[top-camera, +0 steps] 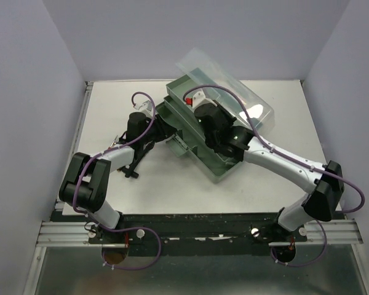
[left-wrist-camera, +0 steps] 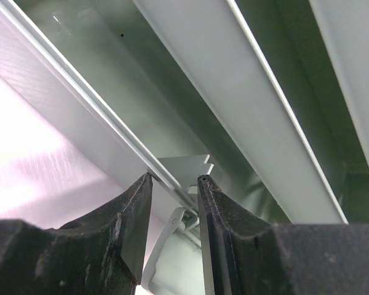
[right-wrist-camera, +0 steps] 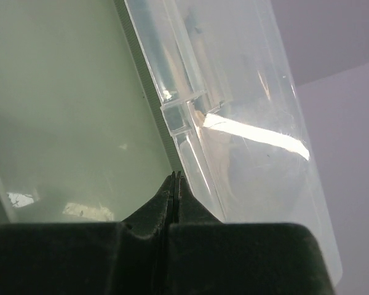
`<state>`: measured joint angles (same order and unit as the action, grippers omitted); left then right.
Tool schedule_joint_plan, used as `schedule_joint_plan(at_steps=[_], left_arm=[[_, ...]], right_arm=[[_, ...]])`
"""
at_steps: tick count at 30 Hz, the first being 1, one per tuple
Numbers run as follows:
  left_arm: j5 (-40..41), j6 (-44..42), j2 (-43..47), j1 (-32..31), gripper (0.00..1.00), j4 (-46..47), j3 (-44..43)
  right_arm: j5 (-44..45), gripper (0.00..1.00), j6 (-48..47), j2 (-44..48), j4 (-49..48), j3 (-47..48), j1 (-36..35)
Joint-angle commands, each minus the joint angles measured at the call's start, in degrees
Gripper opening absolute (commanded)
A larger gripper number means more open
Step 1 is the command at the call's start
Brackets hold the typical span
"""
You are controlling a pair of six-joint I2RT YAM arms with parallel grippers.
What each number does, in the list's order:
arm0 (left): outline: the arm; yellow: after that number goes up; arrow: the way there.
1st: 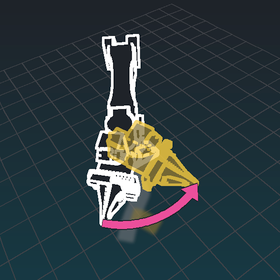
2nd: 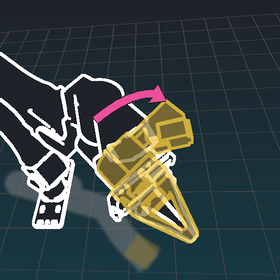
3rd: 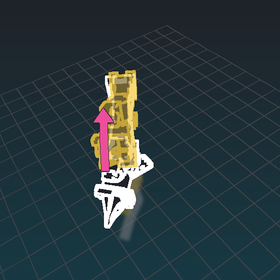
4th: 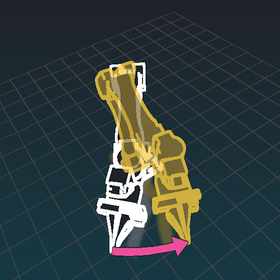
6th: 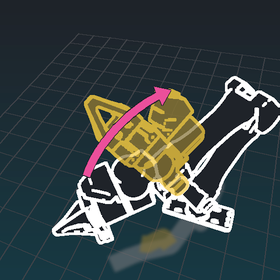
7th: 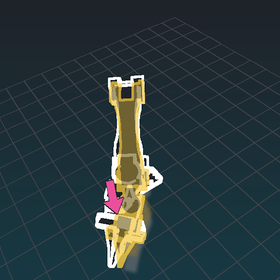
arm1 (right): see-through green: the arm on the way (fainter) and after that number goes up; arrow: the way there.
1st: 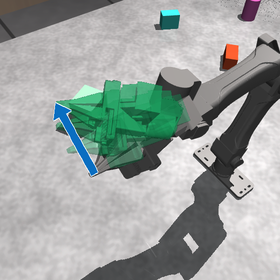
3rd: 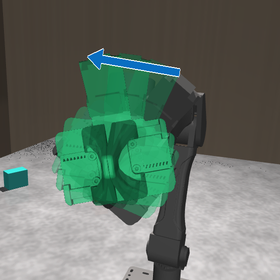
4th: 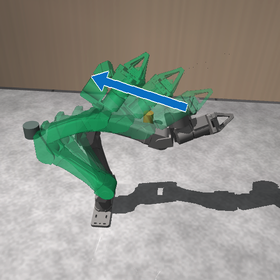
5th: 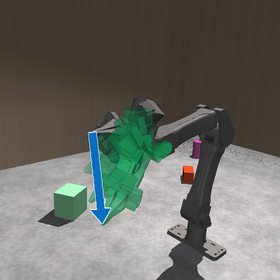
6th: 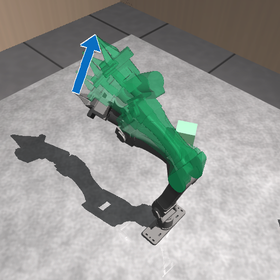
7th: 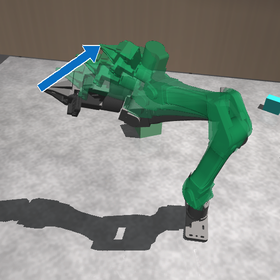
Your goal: Pack the tool kit
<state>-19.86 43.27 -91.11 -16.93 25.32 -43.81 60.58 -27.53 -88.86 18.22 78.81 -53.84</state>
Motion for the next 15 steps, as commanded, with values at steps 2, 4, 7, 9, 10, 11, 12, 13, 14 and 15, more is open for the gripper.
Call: schedule_joint_plan(at_steps=[2,4,7,9,10,11,12,13,14,15], left_arm=[[4.5,-4.3,-2.7,0.3,0.43,-7.7,0.4],[4.5,-4.4,-2.7,0.3,0.43,-7.8,0.3],[4.5,-4.8,-2.7,0.3,0.43,-8.3,0.0],[4.4,-5.0,-2.6,0.3,0.43,-8.4,0.0],[4.4,-4.9,-2.5,0.3,0.43,-8.4,0.0],[4.4,-5.0,-2.5,0.3,0.43,-8.4,0.0],[4.5,-5.0,-2.3,0.3,0.43,-8.4,-0.1],[4.4,-5.1,-2.3,0.3,0.43,-8.6,-0.2],[4.5,-5.1,-2.4,0.3,0.43,-8.6,-0.3],[4.4,-5.2,-2.4,0.3,0.43,-8.7,-0.4]], right_arm=[[-10.7,0.05,9.3,3.8,8.4,4.4,5.4],[-13.5,0.05,10.8,4.6,9.4,4.6,7.3],[-19.3,0.05,14.1,5.3,11.8,5.7,10.6],[-22.2,0.05,15.1,5.7,12.5,5.8,13.1],[-23.7,0.06,15.5,5.9,12.8,5.9,14.0],[-25.1,0.05,16.2,5.8,13.3,6.2,15.2],[-26.8,0.05,16.7,5.7,13.7,6.4,16.3],[-28.4,0.05,17.5,5.5,14.2,6.4,17.9],[-30.4,0.06,18.4,5.5,14.6,6.6,19.1],[-32.3,0.05,19.3,5.2,14.8,6.6,20.5]])
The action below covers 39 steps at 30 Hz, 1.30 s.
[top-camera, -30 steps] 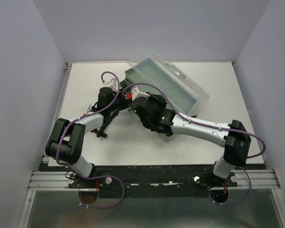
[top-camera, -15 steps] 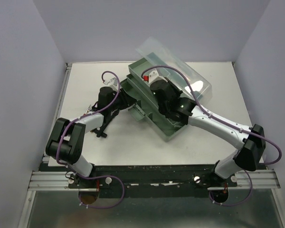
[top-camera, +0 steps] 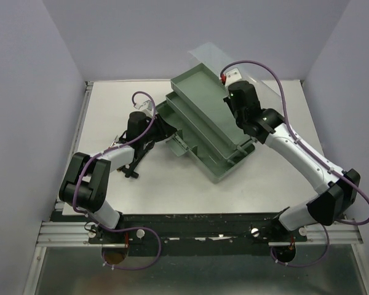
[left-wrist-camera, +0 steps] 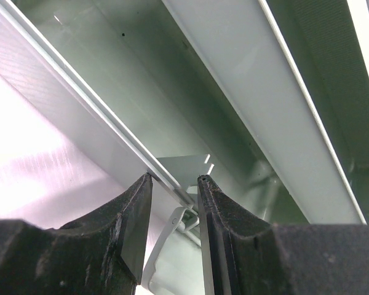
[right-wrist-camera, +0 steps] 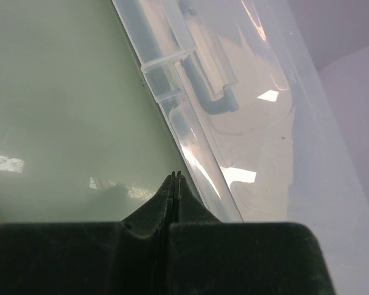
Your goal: Pack the tool kit
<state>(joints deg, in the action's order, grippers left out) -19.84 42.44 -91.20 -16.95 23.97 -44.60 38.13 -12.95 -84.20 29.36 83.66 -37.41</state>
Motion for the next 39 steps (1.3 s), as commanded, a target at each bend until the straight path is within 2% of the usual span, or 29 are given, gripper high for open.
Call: schedule_joint_plan(at_steps=[1,6,11,14,19,24,28,31,33,35,39], left_arm=[[4.3,-4.6,-2.3,0.3,0.43,-7.4,0.3],[4.3,-5.3,-2.1,0.3,0.43,-8.1,-0.2],[4.4,-5.8,-1.6,0.3,0.43,-8.7,-0.8],[4.5,-6.1,-1.4,0.3,0.43,-9.0,-1.1],[4.4,-6.4,-1.8,0.2,0.43,-9.6,-1.7],[4.4,-7.6,-1.8,0.1,0.43,-10.0,-2.6],[5.0,-9.6,-1.1,-0.1,0.45,-11.7,-4.5],[5.7,-11.1,0.0,-0.2,0.55,-13.1,-6.7],[6.5,-12.3,0.9,-0.3,0.71,-14.6,-8.8],[7.3,-13.3,1.5,-0.3,0.81,-16.5,-11.4],[10.6,-16.7,2.8,-0.5,0.94,-23.3,-19.4]], right_arm=[[-11.7,0.05,5.6,0.4,3.9,1.9,5.4],[-20.3,0.07,8.6,0.0,3.8,2.7,10.8],[-28.7,0.15,10.6,0.4,4.8,4.9,12.8],[-30.1,0.21,11.8,1.5,5.7,6.4,12.8],[-27.7,0.27,12.9,3.7,7.7,8.4,12.8],[-28.2,0.43,15.8,8.2,8.8,8.0,12.8],[-30.3,0.59,16.9,13.1,8.7,5.6,12.8],[-32.2,0.74,16.8,16.6,8.7,3.6,12.8],[-33.0,0.81,16.9,18.6,8.7,2.0,12.8],[-33.9,0.83,16.8,20.4,8.7,0.5,12.8],[-36.2,0.87,16.7,23.3,8.0,-3.1,12.8]])
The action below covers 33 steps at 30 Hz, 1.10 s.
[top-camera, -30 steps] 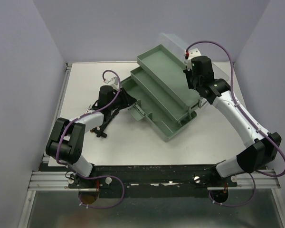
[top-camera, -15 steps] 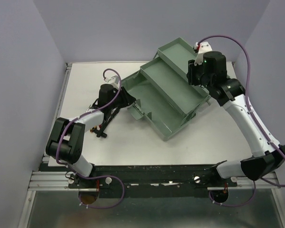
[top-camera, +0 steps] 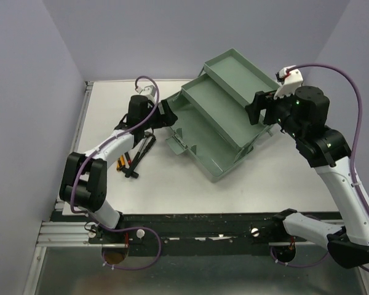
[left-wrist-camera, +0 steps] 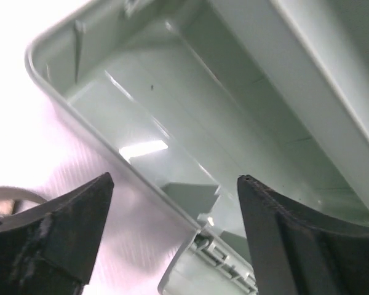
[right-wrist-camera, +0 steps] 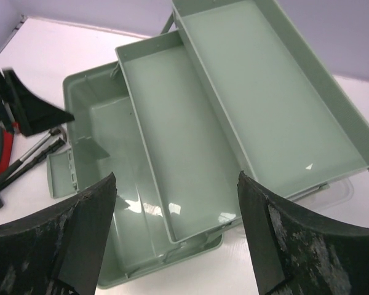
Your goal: Pack the tool kit
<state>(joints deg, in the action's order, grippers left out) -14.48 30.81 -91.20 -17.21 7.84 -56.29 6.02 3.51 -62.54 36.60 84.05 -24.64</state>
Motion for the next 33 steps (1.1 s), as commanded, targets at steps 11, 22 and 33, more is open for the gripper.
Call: schedule_joint_plan(at_steps=[11,22,33], left_arm=[[25.5,-13.8,16.0,-0.9,0.99,-31.2,-13.5],[30.4,-22.2,15.7,0.5,0.83,-48.7,-5.6],[25.6,-23.2,2.9,0.9,0.61,-44.1,-3.8]], right_arm=[[-9.6,0.87,0.8,7.3,-0.6,-10.4,0.0],[-9.8,0.88,-0.2,10.8,-1.9,-14.2,0.0],[-8.4,0.88,-0.7,12.5,-2.0,-14.9,0.0]])
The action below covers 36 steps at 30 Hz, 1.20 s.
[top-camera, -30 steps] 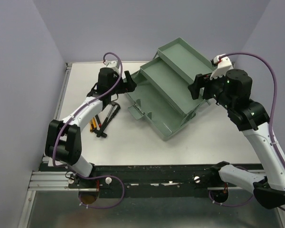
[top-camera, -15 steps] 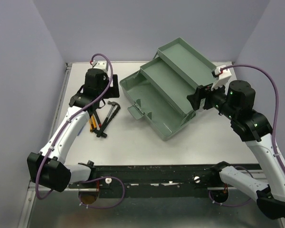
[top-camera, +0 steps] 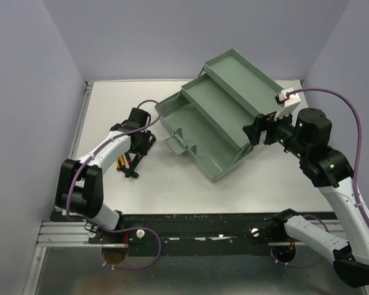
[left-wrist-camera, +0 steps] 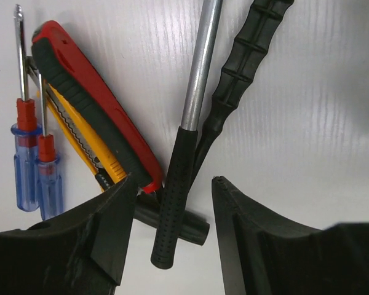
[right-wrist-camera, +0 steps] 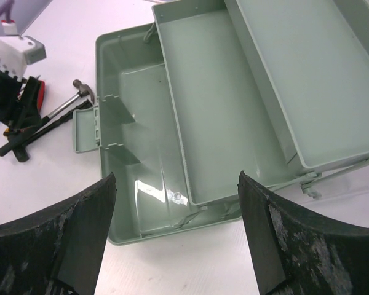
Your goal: Pack the tool kit
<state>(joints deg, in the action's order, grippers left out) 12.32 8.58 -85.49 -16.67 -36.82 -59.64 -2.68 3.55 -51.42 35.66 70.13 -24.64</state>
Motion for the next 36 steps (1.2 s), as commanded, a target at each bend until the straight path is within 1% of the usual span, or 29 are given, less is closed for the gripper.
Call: schedule_joint_plan(at_steps=[1,9,13,16,22,24,27,28,31,33,36], left_arm=[[-1.0,-0.9,-3.6,0.4,0.6,0.7,-0.4],[-0.8,-0.8,-8.6,0.5,0.52,0.8,-2.4],[-1.5,-0.7,-11.1,0.9,0.51,0.0,-2.9],[-1.8,-0.4,-11.4,1.7,0.44,0.2,-2.9],[-4.7,0.1,-12.5,3.1,0.44,0.3,-3.0],[-5.2,0.3,-12.4,3.2,0.4,0.3,-2.9],[-5.9,0.4,-12.2,3.3,0.3,0.4,-2.9],[-6.4,0.4,-12.1,3.3,0.28,0.5,-2.9],[-7.7,0.7,-11.5,3.4,0.16,0.7,-2.9],[-8.0,1.0,-10.9,3.3,0.12,0.8,-2.7],[-8.6,1.8,-8.7,3.7,0.0,1.4,-2.0]], right_arm=[[0.5,0.88,-0.7,1.7,-1.3,-1.1,0.0],[0.7,0.88,-1.0,1.8,-1.6,-1.2,0.0],[1.3,0.88,-1.3,1.8,-1.3,-1.2,0.0],[1.9,0.88,-1.4,2.5,-1.3,-1.4,0.0],[2.3,0.88,-1.7,2.5,-1.5,-1.6,0.0],[2.3,0.88,-1.9,2.3,-1.3,-1.6,0.0],[2.4,0.88,-2.0,2.1,-1.2,-1.7,0.0],[4.0,0.88,-2.1,2.0,-1.1,-1.7,0.0],[4.5,0.88,-2.1,1.8,-1.1,-1.7,0.0],[4.9,0.88,-2.2,1.8,-1.0,-1.7,0.0],[5.1,0.88,-2.3,1.5,-0.6,-1.5,0.0]])
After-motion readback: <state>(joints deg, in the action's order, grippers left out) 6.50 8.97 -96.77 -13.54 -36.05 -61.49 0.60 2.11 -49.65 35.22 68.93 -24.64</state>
